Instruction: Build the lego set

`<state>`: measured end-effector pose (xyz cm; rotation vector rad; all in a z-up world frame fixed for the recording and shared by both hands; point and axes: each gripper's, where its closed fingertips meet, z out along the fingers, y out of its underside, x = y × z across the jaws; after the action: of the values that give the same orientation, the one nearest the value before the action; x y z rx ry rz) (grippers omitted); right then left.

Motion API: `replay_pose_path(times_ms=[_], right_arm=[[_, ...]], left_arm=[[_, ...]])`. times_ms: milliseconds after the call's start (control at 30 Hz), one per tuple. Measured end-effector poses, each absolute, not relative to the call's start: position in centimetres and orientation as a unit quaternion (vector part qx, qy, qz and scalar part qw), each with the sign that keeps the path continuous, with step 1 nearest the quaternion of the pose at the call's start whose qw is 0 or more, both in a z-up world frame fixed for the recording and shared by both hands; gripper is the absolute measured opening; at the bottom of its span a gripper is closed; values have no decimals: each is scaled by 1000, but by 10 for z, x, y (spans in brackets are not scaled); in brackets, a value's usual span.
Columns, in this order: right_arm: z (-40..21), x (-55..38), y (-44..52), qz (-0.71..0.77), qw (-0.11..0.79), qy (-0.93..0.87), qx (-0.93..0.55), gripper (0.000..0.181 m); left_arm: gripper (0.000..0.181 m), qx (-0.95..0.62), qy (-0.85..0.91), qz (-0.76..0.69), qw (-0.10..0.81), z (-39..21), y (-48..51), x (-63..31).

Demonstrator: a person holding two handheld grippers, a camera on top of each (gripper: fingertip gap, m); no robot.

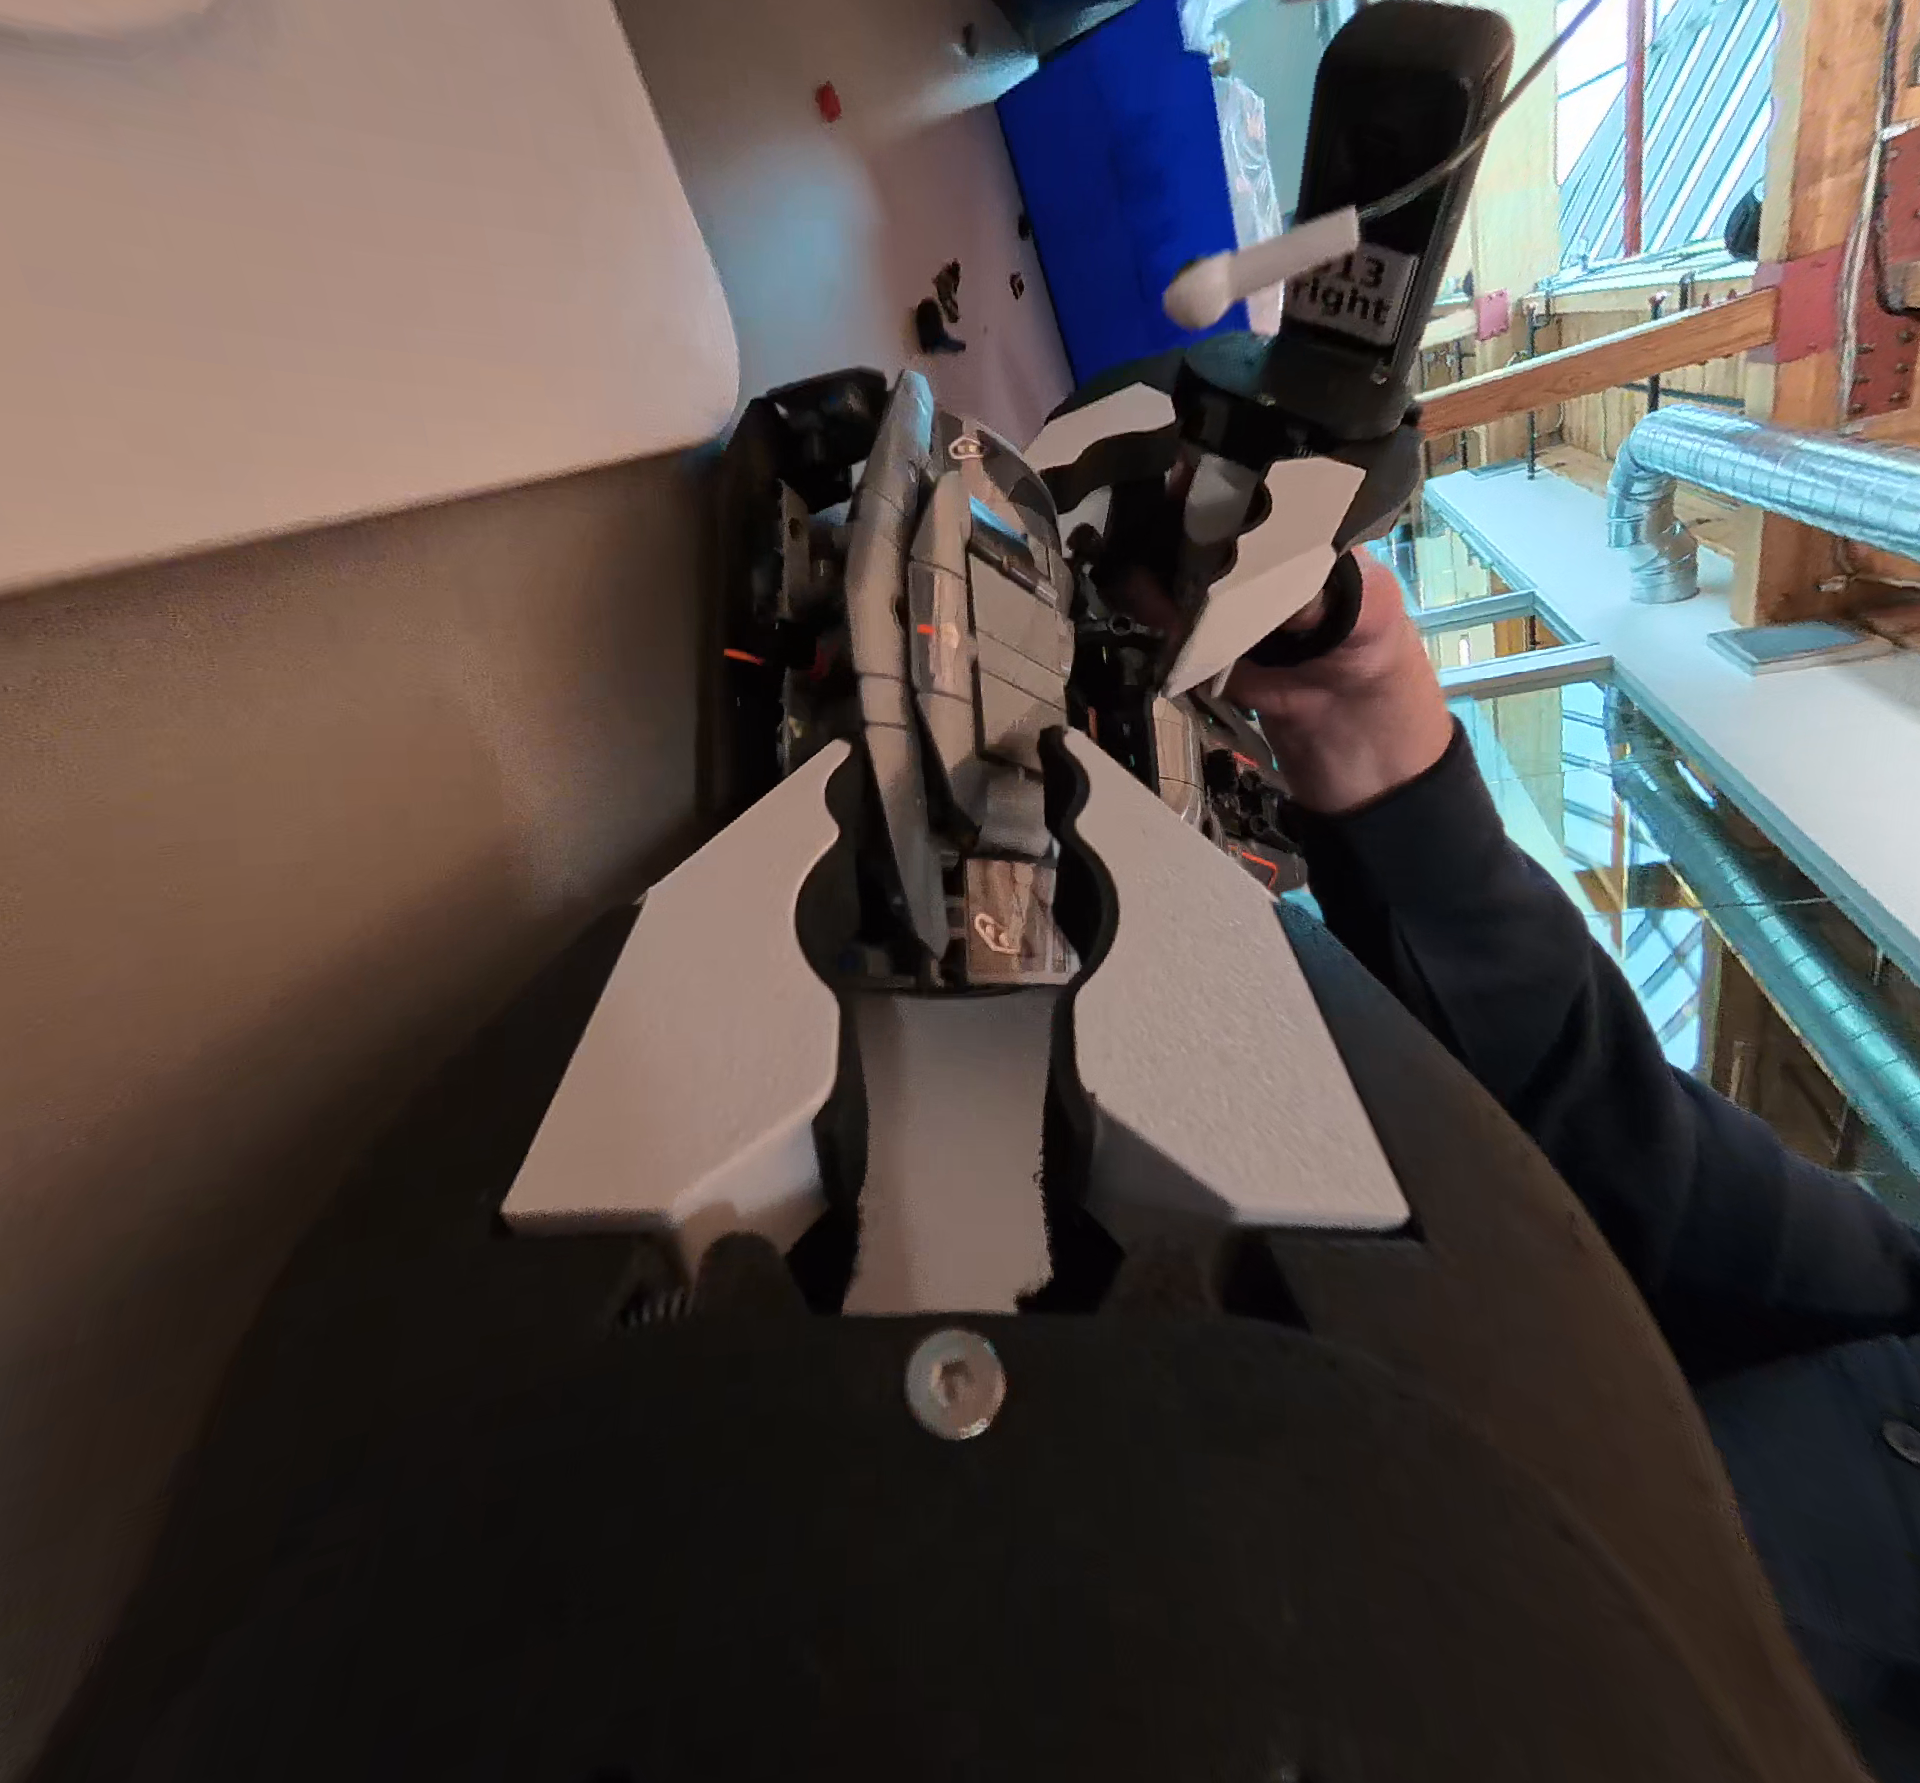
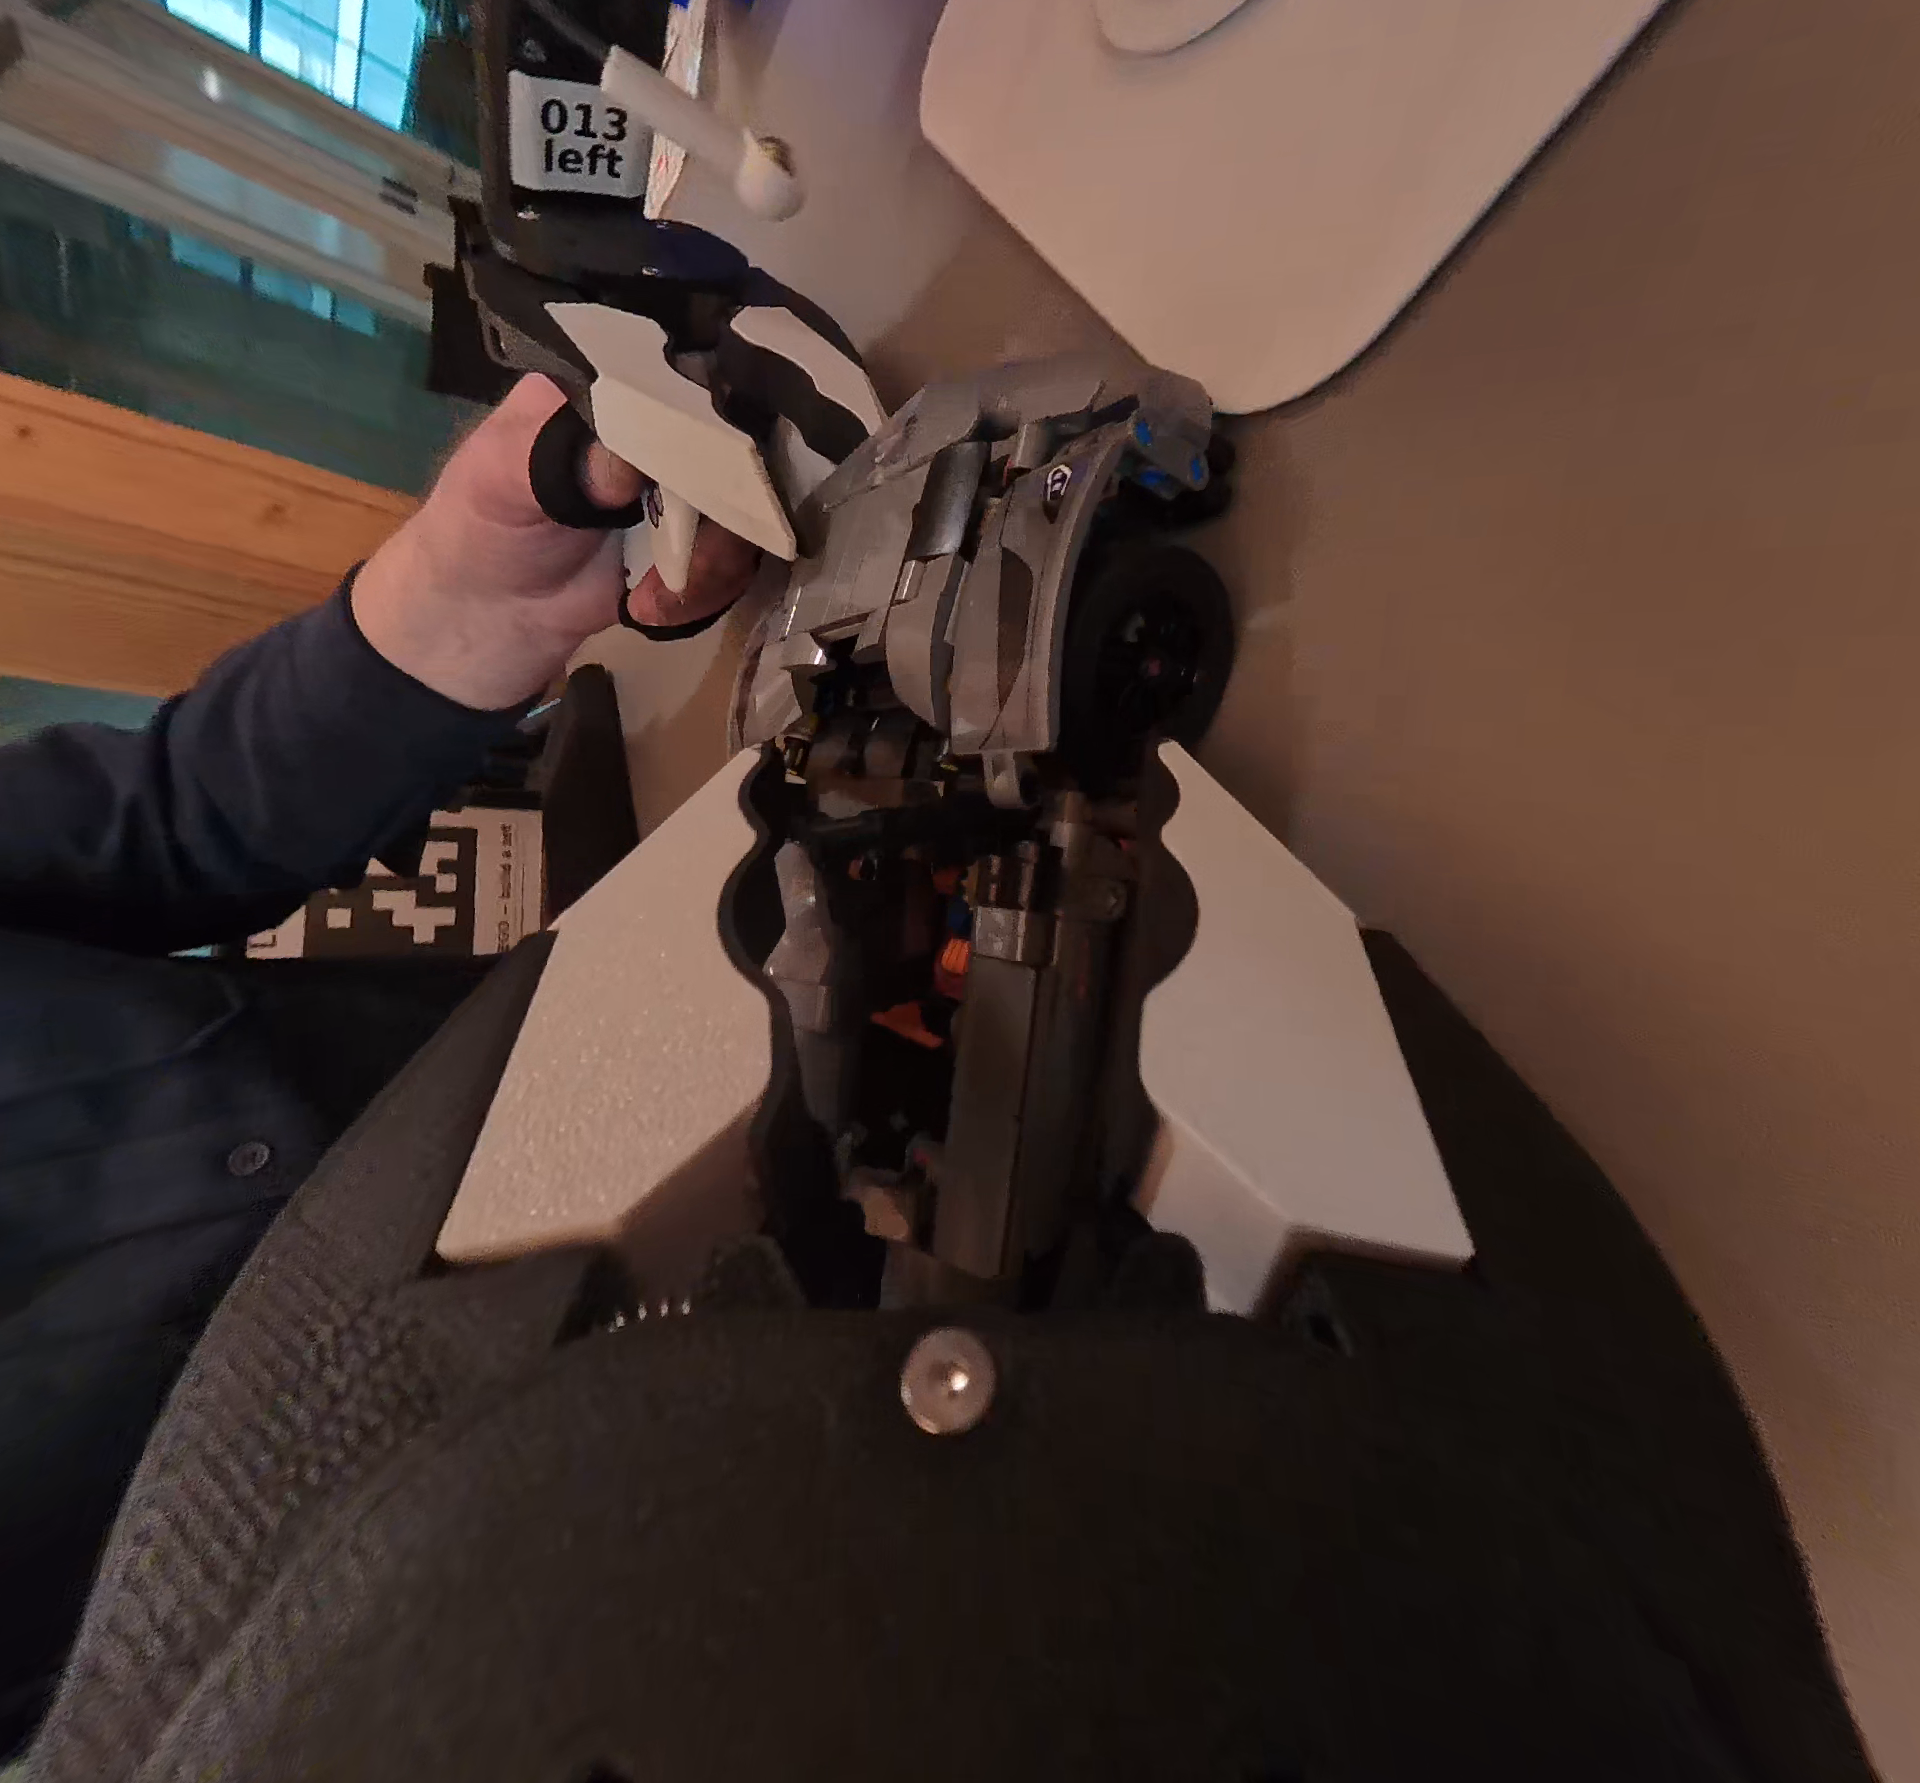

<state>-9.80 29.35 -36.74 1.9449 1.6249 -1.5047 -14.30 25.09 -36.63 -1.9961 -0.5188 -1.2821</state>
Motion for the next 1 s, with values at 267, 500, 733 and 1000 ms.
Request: replay_pose_path(times_ms=[267,500,733,1000], right_arm=[[-368,-111,283,-476,114,598,635,62],[-341,-71,330,-449,12,556,699,72],[-308,36,340,-399,-95,439,799,84],[-340,96,307,-358,-79,322,873,82]], left_arm=[[29,-771,-204,-492,349,-366,219,-148],[35,-789,-173,-476,348,-364,229,-155],[35,-789,-156,-494,331,-365,235,-148],[26,-779,-151,-522,314,-369,234,-134]])
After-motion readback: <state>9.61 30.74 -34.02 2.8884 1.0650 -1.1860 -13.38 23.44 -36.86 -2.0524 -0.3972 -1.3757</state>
